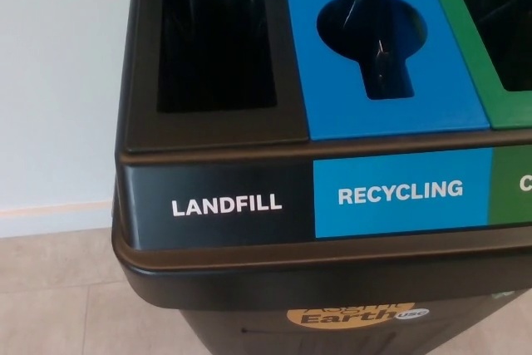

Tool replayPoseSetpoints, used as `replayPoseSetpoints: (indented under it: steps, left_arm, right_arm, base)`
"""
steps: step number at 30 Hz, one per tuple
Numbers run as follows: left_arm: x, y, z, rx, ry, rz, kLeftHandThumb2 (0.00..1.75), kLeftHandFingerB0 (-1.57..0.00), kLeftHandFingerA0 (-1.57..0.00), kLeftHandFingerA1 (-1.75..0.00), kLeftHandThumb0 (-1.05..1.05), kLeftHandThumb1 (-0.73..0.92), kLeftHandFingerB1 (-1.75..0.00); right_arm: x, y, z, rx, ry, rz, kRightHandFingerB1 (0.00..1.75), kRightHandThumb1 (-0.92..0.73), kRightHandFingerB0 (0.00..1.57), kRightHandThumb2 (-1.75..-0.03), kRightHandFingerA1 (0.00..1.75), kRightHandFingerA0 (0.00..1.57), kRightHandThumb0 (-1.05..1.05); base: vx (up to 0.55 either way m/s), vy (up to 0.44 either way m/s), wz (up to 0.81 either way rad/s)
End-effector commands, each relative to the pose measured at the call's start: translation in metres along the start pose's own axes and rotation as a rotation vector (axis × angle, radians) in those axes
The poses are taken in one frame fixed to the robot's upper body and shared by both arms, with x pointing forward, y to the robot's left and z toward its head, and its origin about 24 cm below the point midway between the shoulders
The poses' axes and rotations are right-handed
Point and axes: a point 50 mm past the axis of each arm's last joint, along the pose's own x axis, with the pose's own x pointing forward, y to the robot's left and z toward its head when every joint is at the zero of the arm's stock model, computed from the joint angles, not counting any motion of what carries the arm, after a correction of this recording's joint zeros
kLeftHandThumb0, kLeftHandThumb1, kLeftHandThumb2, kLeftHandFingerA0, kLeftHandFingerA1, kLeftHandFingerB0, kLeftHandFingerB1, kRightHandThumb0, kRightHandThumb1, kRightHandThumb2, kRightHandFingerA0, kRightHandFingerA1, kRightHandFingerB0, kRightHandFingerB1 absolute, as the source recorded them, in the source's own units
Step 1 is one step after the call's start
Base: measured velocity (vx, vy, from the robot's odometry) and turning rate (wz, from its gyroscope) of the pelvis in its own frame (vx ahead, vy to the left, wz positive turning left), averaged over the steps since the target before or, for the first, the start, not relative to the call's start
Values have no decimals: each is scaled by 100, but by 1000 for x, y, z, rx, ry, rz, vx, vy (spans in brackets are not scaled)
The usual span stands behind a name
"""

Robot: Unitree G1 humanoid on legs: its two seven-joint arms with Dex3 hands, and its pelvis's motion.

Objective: The robot walks towards the trash can and uses its left hand to grab the trash lying on trashcan and throw it inside

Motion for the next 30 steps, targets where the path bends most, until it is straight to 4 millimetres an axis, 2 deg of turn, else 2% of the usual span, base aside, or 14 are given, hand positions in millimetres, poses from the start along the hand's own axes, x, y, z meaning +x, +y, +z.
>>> replayPoseSetpoints:
  steps: [1,3,4,5,6,8,9,10,15,20,21,22,23,30]
  left_arm:
    - [-3,6,-2,-59,-2,50,89,-38,-118,-93,-79,43,-62]
    - [-3,7,-1,-49,-11,47,92,-41,-98,-89,-83,44,-63]
    - [-3,7,0,-43,-8,43,58,-46,-94,-84,-82,57,-60]
    - [-3,7,0,-41,-2,39,58,-46,-94,-84,-82,57,-60]
    - [-3,7,-1,-25,-5,22,89,-47,-93,-82,-81,41,-63]
    - [-4,6,-2,-3,-11,-2,89,-47,-93,-82,-81,41,-63]
    - [-4,5,-3,-1,-8,-1,58,-53,-92,-76,-82,55,-58]
    - [-4,5,-3,9,-10,0,58,-53,-108,-84,-82,56,-58]
    - [-3,6,-3,34,-7,5,58,-56,-116,-84,-80,55,-57]
    - [-3,9,-5,20,-10,6,58,-56,-105,-80,-83,56,-59]
    - [-2,11,-4,21,-14,10,89,-53,-102,-84,-82,40,-65]
    - [-2,12,-4,21,-20,14,89,-53,-102,-84,-82,40,-65]
    - [-1,12,-3,19,-18,16,58,-55,-100,-77,-82,55,-58]
    - [-2,11,-5,24,-14,9,58,-53,-104,-78,-83,56,-60]
  right_arm:
    - [-4,0,-5,15,9,-7,37,-58,37,-57,46,34,-55]
    - [-3,-1,-4,3,4,-10,37,-57,38,-57,46,34,-55]
    - [-3,-1,-3,0,0,-10,37,-58,37,-57,46,35,-56]
    - [-3,-1,-3,0,-1,-8,37,-58,37,-57,46,35,-56]
    - [-2,0,-3,5,-1,-5,37,-57,38,-57,43,34,-54]
    - [-2,1,-2,12,0,-2,37,-57,38,-57,43,34,-54]
    - [-2,1,-3,19,3,-2,37,-57,39,-57,44,35,-54]
    - [-2,1,-3,20,4,-3,38,-57,39,-57,44,35,-53]
    - [0,0,0,14,1,2,38,-58,38,-57,44,33,-54]
    - [2,0,2,3,-3,4,37,-58,37,-57,44,34,-55]
    - [1,0,2,4,-5,7,39,-57,37,-57,47,34,-56]
    - [1,1,2,6,-7,8,39,-57,37,-57,47,34,-56]
    - [1,1,2,8,-6,9,40,-57,38,-57,48,32,-56]
    - [2,2,2,7,3,16,40,-58,36,-57,47,31,-57]
  base:
    - [0,0,0]
    - [0,0,0]
    - [0,0,0]
    - [0,0,0]
    - [0,0,0]
    - [0,0,0]
    - [0,0,0]
    - [0,0,0]
    - [0,0,0]
    - [0,0,0]
    - [0,0,0]
    - [0,0,0]
    - [0,0,0]
    - [0,0,0]
